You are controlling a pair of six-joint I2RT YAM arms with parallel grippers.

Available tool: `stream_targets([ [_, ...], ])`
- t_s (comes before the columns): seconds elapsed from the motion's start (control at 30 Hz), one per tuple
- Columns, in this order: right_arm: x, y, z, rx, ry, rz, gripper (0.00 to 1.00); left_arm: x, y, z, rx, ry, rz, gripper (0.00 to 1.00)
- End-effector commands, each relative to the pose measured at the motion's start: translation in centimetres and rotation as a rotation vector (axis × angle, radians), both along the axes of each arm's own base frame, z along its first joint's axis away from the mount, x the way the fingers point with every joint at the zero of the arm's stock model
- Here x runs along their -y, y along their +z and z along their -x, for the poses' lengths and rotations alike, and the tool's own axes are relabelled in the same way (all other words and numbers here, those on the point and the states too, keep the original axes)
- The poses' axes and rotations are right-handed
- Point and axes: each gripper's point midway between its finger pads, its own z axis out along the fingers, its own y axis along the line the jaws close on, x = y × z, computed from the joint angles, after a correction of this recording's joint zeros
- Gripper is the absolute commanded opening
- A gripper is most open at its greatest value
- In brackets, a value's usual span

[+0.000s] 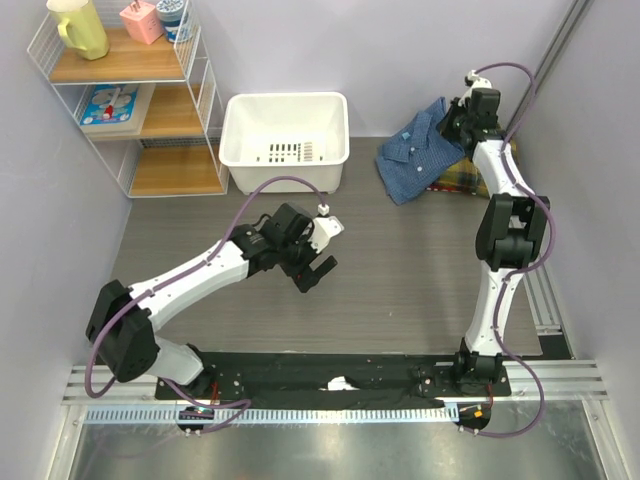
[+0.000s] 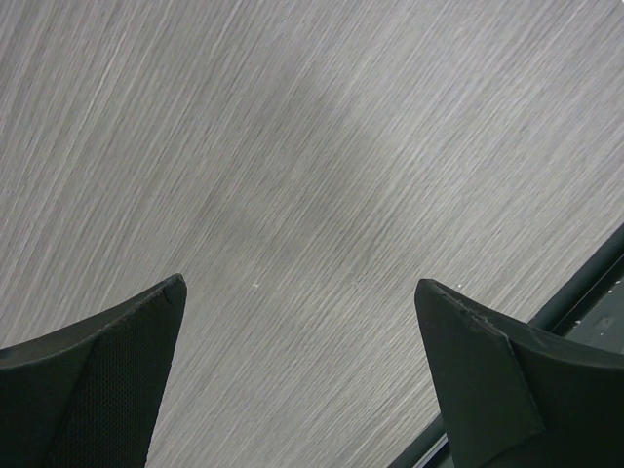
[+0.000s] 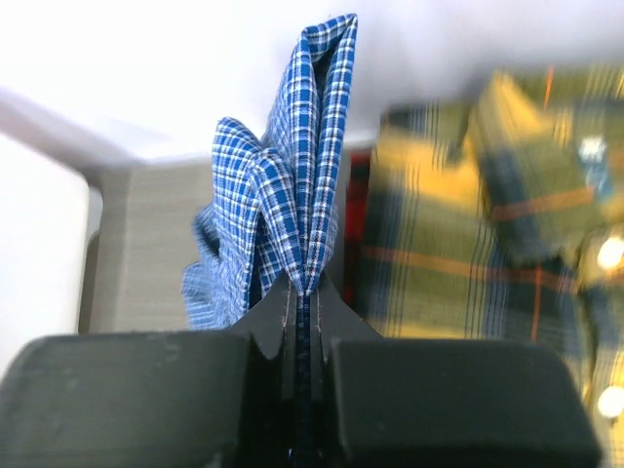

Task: Fold and stack the long sleeve shirts
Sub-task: Neatly place the folded shirt to the corner

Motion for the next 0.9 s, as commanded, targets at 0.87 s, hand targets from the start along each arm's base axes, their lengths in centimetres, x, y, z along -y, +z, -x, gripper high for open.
stream_targets([
  [0.87,-0.2,22.7,1.1,0.381,-0.107,0.207,0.01,-2.9,-0.2,-0.2,0.038,0.034,-0.05,1.0],
])
